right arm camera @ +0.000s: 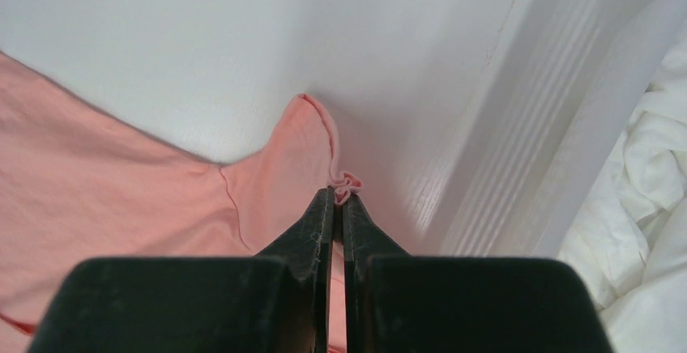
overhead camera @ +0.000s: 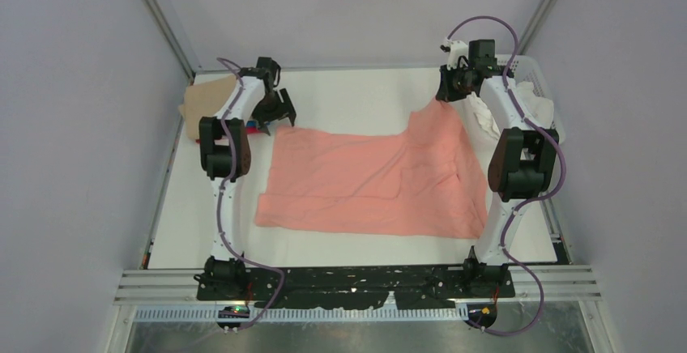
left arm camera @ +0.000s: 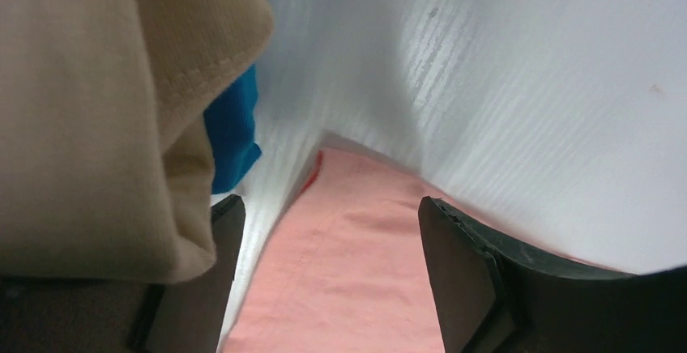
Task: Fold and stack the t-shirts
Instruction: Grab the side of the flattened tshirt furthest away from the robot with both arms
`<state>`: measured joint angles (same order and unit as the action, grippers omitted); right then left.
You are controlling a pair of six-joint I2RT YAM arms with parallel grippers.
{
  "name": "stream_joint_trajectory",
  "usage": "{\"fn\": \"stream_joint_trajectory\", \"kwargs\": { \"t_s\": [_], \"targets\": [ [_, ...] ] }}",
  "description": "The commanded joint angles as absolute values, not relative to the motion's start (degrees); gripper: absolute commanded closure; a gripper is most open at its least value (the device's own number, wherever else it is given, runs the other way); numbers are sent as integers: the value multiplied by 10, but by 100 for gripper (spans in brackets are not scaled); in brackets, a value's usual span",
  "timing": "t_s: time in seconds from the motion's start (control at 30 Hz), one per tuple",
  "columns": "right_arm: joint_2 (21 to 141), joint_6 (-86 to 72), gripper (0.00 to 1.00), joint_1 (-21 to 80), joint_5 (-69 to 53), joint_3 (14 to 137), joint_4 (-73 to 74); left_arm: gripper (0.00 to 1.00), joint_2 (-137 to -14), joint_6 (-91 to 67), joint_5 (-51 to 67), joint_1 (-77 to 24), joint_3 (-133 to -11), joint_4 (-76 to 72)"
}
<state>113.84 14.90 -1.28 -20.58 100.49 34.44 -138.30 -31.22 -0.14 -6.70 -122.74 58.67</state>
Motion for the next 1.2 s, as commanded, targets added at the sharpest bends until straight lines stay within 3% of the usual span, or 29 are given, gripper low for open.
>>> {"fn": "stream_joint_trajectory", "kwargs": {
  "t_s": [0.0,0.1,0.4,0.63,0.73,1.03,1.17],
  "targets": [
    [1122,158,94,-10,-206,1020,338,19,-1378,-367,-7,-76,-1239,572],
    [1123,159,94,-10,-208,1020,337,24,-1388,-376,35,-83,-1250,558],
    [1120,163,94,-10,-206,1020,338,36,-1398,-366,20,-86,-1275,563],
    [1126,162,94,-10,-207,1023,342,57,-1403,-368,15,-77,-1284,560],
    [1127,161,94,-10,-208,1022,342,59,-1411,-364,18,-74,-1300,569],
    [1127,161,94,-10,-206,1024,345,100,-1409,-349,24,-74,-1297,594],
    [1127,161,94,-10,-209,1023,343,100,-1404,-328,32,-74,-1290,590]
  ]
}}
